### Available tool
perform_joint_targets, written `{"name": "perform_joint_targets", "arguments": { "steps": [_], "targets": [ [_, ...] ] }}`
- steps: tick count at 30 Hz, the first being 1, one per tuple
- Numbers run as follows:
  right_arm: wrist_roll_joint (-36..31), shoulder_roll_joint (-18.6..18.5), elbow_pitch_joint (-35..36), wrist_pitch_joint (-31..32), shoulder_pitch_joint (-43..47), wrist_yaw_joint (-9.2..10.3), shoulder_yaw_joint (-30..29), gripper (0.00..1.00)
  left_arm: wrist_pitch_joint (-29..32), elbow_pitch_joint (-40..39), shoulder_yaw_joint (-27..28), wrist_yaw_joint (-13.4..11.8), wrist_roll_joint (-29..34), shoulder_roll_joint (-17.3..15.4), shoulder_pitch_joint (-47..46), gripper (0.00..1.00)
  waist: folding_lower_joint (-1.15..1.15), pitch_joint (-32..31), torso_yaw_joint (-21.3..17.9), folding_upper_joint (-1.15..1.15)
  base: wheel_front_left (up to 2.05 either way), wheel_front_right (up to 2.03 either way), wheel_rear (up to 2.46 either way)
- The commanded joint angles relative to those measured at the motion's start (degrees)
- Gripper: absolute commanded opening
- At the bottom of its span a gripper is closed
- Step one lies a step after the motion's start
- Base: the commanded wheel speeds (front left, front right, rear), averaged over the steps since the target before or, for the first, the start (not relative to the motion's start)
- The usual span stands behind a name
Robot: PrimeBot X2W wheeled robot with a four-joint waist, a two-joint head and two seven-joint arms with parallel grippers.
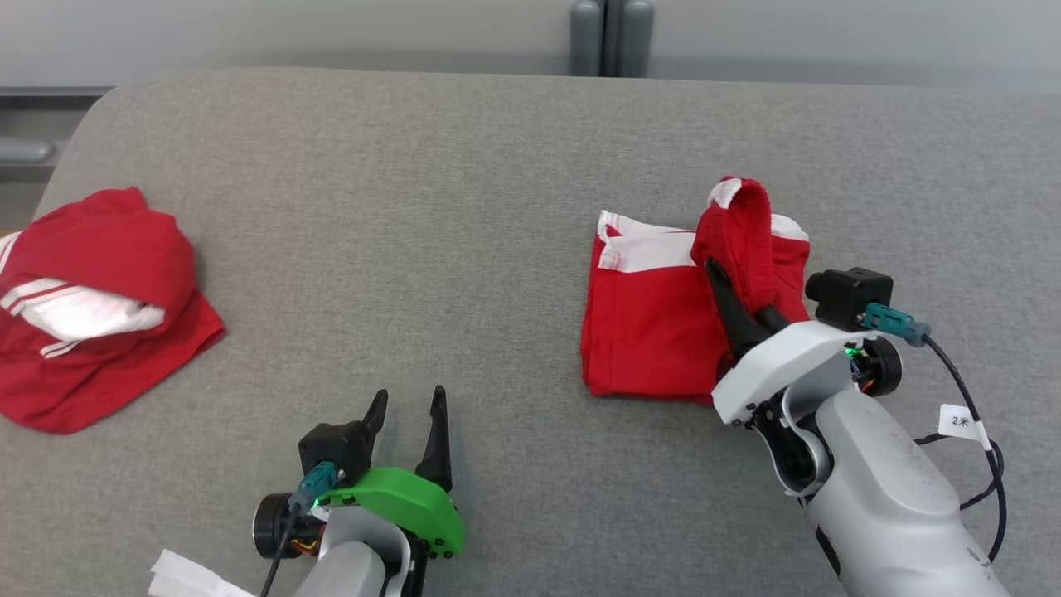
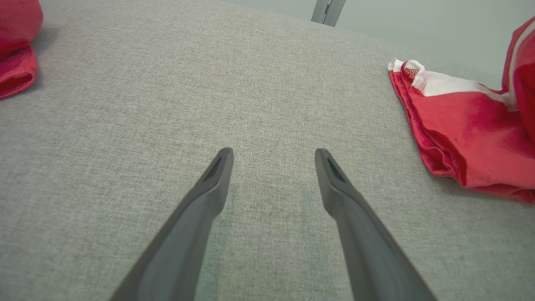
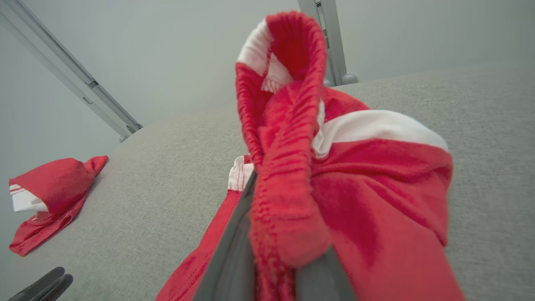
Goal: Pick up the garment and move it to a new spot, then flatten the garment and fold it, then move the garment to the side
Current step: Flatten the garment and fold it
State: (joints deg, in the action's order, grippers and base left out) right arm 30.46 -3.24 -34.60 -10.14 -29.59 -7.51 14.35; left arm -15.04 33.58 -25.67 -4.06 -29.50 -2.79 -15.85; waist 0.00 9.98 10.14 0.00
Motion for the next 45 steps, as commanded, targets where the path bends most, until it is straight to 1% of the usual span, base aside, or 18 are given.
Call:
{"name": "perform_joint_targets", "arguments": {
  "steps": [1, 2, 3, 4, 9, 12, 14, 16, 21, 25, 30, 34, 40, 45],
  "targets": [
    [-0.9, 0.1, -1.5, -0.6, -0.9, 0.05, 0.5, 0.00, -0.2, -0.3, -0.2, -0.1, -1.3, -0.2, 0.6, 1.00, 0.00, 0.0, 3.4, 0.00, 0.00, 0.00, 0.00],
    [-1.2, 0.1, -2.5, -0.9, -1.3, 0.05, 0.7, 0.09, -0.2, -0.4, -0.6, 0.0, -1.4, -0.2, 0.6, 1.00, 0.00, 0.0, 4.1, 0.00, 0.00, 0.00, 0.00],
    [-1.5, 0.2, -3.6, -1.2, -1.8, 0.05, 1.3, 0.44, -0.2, -0.6, -1.0, 0.1, -1.4, -0.2, 0.5, 1.00, 0.00, 0.1, 4.8, 0.00, 0.00, 0.00, 0.00],
    [-1.8, 0.2, -4.5, -1.6, -2.2, 0.05, 2.1, 1.00, -0.2, -0.9, -1.3, 0.1, -1.4, -0.2, 0.4, 1.00, 0.00, 0.1, 5.3, 0.00, 0.00, 0.00, 0.00],
    [-2.4, 0.2, -7.9, -3.8, -3.7, 0.05, 5.9, 1.00, -0.2, -1.7, -2.3, -0.6, -1.5, -0.2, 1.0, 1.00, 0.00, 0.0, 6.9, 0.00, 0.00, 0.00, 0.00],
    [-3.0, 0.1, -8.6, -4.7, -3.6, 0.05, 6.5, 1.00, -0.2, -2.4, -1.9, -0.9, -0.9, -0.2, 1.3, 1.00, 0.00, -0.2, 6.3, 0.00, 0.00, 0.00, 0.00],
    [-4.4, 0.1, -8.7, -5.0, -3.3, 0.05, 5.4, 1.00, -0.2, -3.0, -1.5, -1.1, 0.0, -0.2, 1.2, 1.00, 0.00, -0.5, 5.3, 0.00, 0.00, 0.00, 0.00],
    [-7.6, 0.1, -7.5, -5.1, -3.1, 0.05, 2.7, 1.00, -0.2, -3.8, -0.9, -1.3, 1.4, -0.2, 1.2, 1.00, 0.00, -0.7, 3.9, 0.00, 0.00, 0.00, 0.00],
    [-17.3, 0.1, -1.2, -5.1, 1.6, 0.05, -8.1, 1.00, -0.2, -6.4, 0.8, -1.2, 7.5, -0.2, 1.0, 1.00, 0.00, -1.1, 0.3, 0.00, 0.00, 0.00, 0.00],
    [-22.2, 0.2, 2.6, -5.1, 5.6, 0.05, -13.8, 1.00, -0.2, -8.1, 2.4, -0.6, 11.5, -0.2, 1.5, 1.00, 0.00, -1.7, -2.3, 0.00, 0.00, 0.00, 0.00],
    [-23.4, 0.2, 5.1, -5.1, 10.3, 0.05, -17.2, 1.00, -0.2, -9.1, 4.1, 0.2, 15.1, -0.2, 3.2, 1.00, 0.00, -2.5, -4.8, 0.00, 0.00, 0.00, 0.00],
    [-22.9, 0.2, 5.7, -5.1, 14.0, 0.05, -18.4, 1.00, -0.2, -10.1, 4.9, 1.0, 17.0, -0.2, 5.6, 1.00, 0.00, -3.7, -6.3, 0.00, 0.00, 0.00, 0.00],
    [-21.2, 0.2, 4.8, -5.1, 18.9, 0.05, -17.8, 1.00, -0.2, -11.4, 6.1, 1.5, 17.0, -0.2, 10.2, 1.00, 0.00, -5.4, -8.3, 0.00, 0.00, 0.00, 0.00],
    [-20.5, 0.2, 4.5, -5.1, 20.6, 0.05, -16.2, 1.00, -0.2, -11.9, 6.3, 1.4, 16.4, -0.2, 11.9, 1.00, 0.00, -5.7, -8.5, 0.00, 0.00, 0.00, 0.00]
  ]
}}
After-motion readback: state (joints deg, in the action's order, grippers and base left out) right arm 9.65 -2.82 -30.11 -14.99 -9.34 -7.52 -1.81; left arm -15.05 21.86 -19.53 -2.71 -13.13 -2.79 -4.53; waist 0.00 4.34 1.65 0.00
